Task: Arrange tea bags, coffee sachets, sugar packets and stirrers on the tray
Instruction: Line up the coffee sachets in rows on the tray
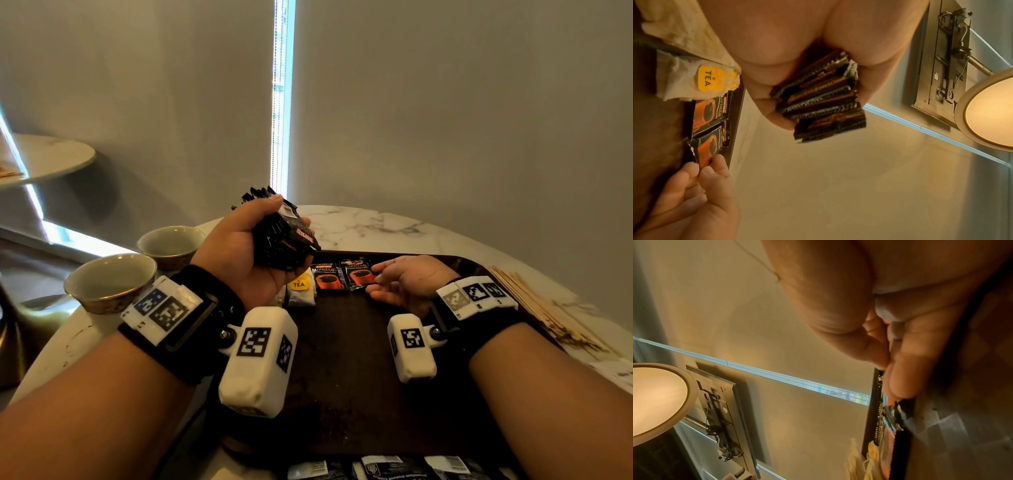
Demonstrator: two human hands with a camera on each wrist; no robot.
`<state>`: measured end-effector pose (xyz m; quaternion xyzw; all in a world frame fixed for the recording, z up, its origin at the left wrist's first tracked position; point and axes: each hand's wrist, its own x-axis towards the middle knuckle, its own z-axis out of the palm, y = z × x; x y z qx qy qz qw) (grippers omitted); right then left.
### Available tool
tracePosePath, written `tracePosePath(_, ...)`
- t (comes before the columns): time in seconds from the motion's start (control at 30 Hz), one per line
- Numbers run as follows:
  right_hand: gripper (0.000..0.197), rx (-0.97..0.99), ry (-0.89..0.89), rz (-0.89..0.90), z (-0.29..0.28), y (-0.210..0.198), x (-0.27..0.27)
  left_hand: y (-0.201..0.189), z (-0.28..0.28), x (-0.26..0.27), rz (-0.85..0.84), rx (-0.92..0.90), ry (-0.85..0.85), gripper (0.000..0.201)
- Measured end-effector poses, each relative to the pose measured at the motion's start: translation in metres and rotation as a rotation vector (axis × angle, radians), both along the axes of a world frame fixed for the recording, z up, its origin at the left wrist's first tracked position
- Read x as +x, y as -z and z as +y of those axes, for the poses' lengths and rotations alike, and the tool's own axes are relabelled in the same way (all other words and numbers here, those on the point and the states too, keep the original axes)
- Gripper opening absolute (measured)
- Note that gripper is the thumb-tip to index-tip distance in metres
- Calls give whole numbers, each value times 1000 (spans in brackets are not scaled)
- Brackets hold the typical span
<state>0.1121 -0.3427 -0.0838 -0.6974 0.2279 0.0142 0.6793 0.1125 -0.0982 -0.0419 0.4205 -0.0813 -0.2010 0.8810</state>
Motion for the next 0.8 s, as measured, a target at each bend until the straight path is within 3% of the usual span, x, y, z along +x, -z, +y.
tracePosePath(0.3,20,-185,-14,7,-3,1,3,1,0,0,5,-2,14,75)
tracePosePath(0.43,16,-250,-8,1,-4,4,6,1,1,1,15,-4,22,63)
tracePosePath(0.5,16,-262,-2,21,-4,3,6,1,1,0,19,0,23,69)
tracePosePath(0.73,45,-266,8,82,-2,2,7,2,0,-1,19,4,17,72)
tracePosePath(0.8,42,-254,11,69,-1,2,6,1,0,-1,21,8,15,72)
